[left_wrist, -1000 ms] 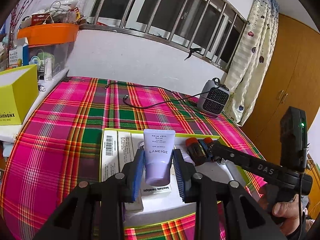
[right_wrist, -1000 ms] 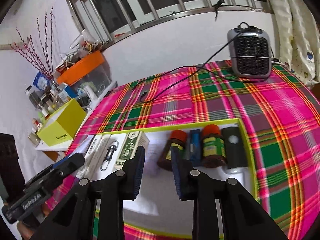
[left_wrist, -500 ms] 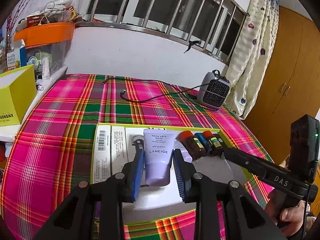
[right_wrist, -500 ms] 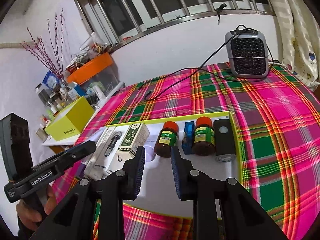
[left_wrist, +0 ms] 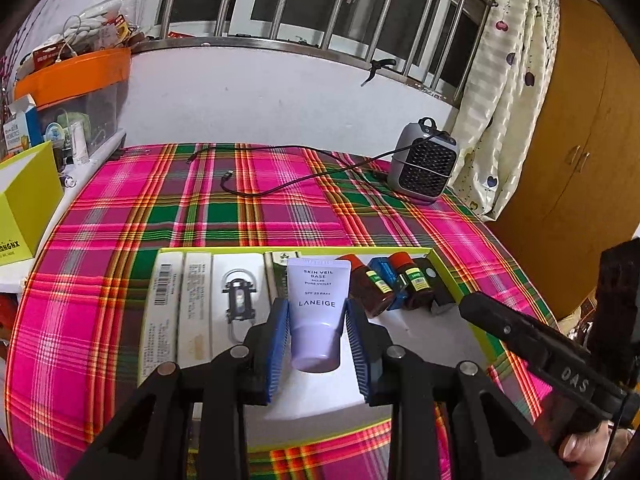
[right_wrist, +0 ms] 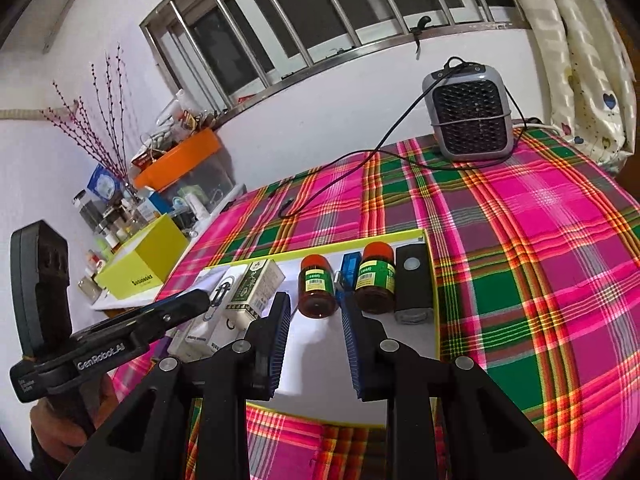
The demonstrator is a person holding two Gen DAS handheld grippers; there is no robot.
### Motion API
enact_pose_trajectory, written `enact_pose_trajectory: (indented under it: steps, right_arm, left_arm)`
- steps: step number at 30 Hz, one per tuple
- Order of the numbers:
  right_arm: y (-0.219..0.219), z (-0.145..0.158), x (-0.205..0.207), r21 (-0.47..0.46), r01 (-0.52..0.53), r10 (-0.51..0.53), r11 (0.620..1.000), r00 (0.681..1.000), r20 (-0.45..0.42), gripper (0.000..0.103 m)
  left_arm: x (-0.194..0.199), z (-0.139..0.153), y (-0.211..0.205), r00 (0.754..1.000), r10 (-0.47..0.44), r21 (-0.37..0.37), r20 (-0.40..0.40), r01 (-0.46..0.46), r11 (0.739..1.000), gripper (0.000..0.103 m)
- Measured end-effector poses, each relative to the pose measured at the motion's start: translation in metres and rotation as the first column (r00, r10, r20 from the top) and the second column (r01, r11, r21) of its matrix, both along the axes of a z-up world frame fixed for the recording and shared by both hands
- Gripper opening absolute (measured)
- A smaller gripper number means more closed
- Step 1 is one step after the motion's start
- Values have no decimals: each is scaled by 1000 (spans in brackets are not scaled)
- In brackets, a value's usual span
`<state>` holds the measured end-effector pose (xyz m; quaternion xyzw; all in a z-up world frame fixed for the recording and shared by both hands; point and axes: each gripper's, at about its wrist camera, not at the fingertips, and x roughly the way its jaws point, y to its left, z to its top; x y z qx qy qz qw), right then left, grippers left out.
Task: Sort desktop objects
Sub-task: 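Lower the Laneige tube into the tray beside the green box and open the left gripper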
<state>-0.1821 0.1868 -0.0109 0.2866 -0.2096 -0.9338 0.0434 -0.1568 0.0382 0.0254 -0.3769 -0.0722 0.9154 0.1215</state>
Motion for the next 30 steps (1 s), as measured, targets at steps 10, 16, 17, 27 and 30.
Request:
enact_pose_trajectory:
  steps: [10,16,17,27,30]
  right_arm:
    - [11,3,7,-30,25,-26,999,999,-22,28]
    - [15,3,8,-46,31,-32,998,999,-22,28]
    - [15,3,9,-47,30,-31,998,999,-23,28]
    - [15,4,10,-54,27,-28,998,999,-27,28]
    - [16,3,10,-58,28,-30,998,999,-24,28]
  left_arm:
    - [-30,-6,34,999,3,-43,44,-1,999,30]
    - [-42,-15,40,997,41,-58,67,-37,998,30]
    - [-44,-17,41,996,49,-62,72,-44,997,30]
    - [-57,-28,44,990,100,-73,103,-93,993,31]
    - [-60,-29,43,988,106,-53,113,-100,994,31]
